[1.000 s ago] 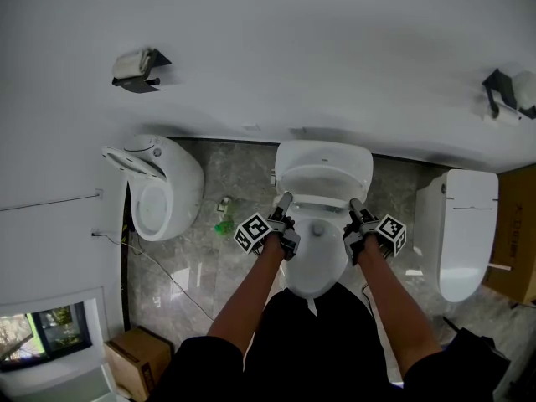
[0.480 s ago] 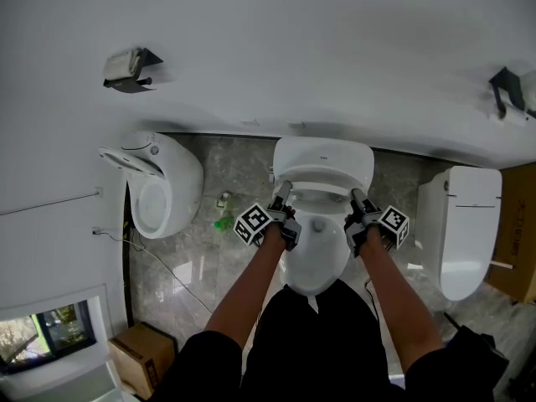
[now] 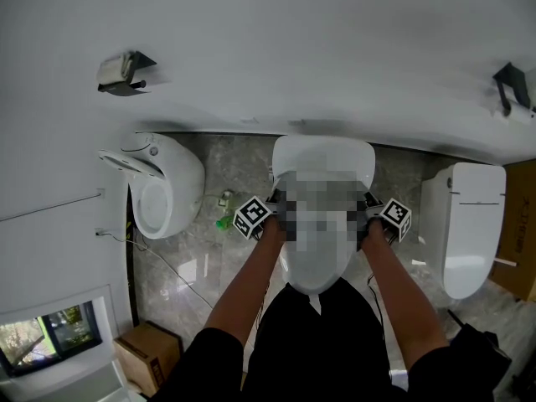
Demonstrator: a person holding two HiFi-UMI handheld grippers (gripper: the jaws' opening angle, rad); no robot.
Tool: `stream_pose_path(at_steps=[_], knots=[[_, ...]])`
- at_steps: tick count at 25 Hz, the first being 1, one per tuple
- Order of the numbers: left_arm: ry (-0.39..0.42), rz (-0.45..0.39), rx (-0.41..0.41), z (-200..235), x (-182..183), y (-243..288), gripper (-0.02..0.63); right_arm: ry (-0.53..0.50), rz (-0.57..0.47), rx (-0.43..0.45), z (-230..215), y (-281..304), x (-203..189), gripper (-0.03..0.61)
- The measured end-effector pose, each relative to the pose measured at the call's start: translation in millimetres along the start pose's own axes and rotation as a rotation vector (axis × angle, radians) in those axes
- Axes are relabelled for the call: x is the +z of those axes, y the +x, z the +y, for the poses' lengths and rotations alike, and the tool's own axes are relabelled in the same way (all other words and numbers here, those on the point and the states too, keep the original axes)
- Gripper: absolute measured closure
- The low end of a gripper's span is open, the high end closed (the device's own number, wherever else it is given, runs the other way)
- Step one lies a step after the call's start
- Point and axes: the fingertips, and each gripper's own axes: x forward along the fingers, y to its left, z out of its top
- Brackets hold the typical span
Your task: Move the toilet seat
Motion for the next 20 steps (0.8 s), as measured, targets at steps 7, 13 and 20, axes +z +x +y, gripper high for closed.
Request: stream_pose_path(at_steps=[7, 13, 20], knots=[[-0.013, -0.035, -0.009, -1.1, 3.1, 8.1, 0.334, -0.015, -0.003, 0.01, 3.8, 5.0, 5.0, 0.336], [-0.025, -0.033, -0.024, 1.0, 2.7, 6.3, 0.334, -0.012, 0.024, 0.01, 2.5, 4.6, 3.6, 0.336], [-0.007, -0.058, -0.081, -11.7, 6.9, -10.1, 0.327, -0.165, 0.087, -0.001, 19.6, -7.5, -7.2, 0.373]])
